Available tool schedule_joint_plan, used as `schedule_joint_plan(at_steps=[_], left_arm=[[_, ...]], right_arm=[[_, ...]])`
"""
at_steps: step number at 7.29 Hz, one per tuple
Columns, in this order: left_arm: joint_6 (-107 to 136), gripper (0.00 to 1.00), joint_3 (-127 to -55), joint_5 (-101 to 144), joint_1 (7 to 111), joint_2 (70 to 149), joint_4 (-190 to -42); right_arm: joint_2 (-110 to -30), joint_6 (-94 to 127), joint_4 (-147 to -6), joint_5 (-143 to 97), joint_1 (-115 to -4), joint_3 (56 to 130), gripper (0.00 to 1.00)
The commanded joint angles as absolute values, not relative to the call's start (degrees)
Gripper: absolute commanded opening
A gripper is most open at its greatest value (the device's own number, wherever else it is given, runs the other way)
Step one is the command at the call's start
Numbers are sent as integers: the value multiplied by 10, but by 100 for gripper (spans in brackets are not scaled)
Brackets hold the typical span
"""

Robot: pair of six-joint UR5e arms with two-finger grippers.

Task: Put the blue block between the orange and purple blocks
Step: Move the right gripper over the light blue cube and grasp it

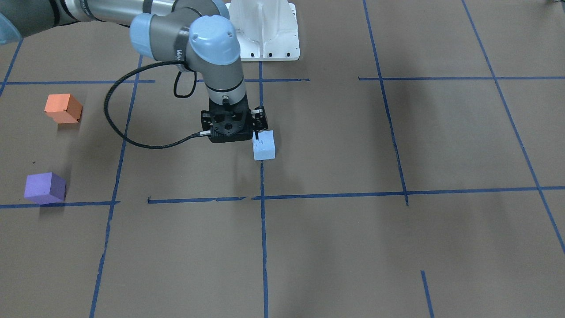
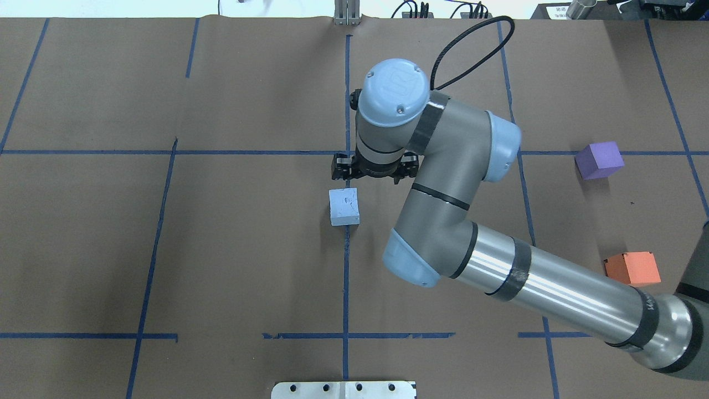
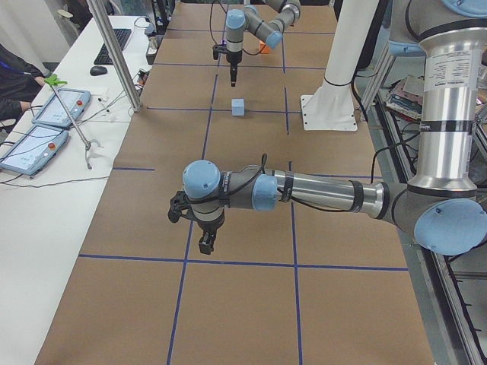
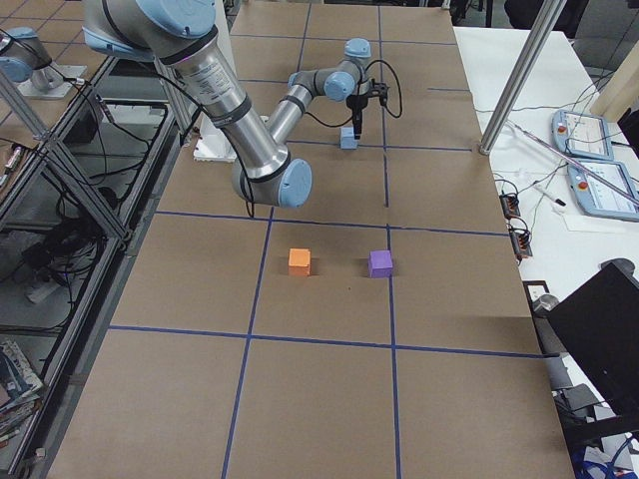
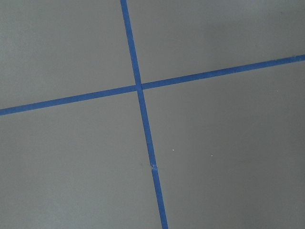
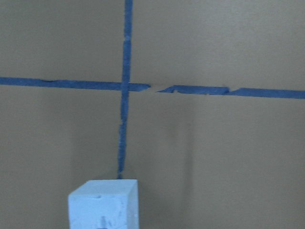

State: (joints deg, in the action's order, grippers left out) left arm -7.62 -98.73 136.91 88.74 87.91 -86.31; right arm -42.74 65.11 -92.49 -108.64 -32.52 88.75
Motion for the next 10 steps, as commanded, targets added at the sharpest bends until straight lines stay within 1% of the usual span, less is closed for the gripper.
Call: schedule_joint_plan(at_steps=[1, 3, 5, 7, 8, 9, 10], left_arm=[[-76, 100, -988, 1369, 887, 880, -863], [-76, 100, -988, 1369, 887, 882, -863], [-76, 100, -985, 1369, 887, 882, -863], [-76, 100, -984, 1369, 887, 882, -863], [-76, 100, -985, 1369, 888, 881, -863], [-76, 100, -988, 1369, 887, 880, -863], [-76, 100, -988, 1369, 887, 880, -863]], right_arm=[[-407, 677, -860, -1064, -301, 817, 100], [-396, 678, -860, -1057, -294, 807, 100], [-392, 672, -859, -1051, -280, 767, 100], [-390, 674, -859, -1049, -274, 757, 99], [-386, 676, -858, -1049, -274, 757, 73], [-383, 674, -858, -1049, -277, 757, 21], [-383, 675, -857, -1049, -282, 758, 4]])
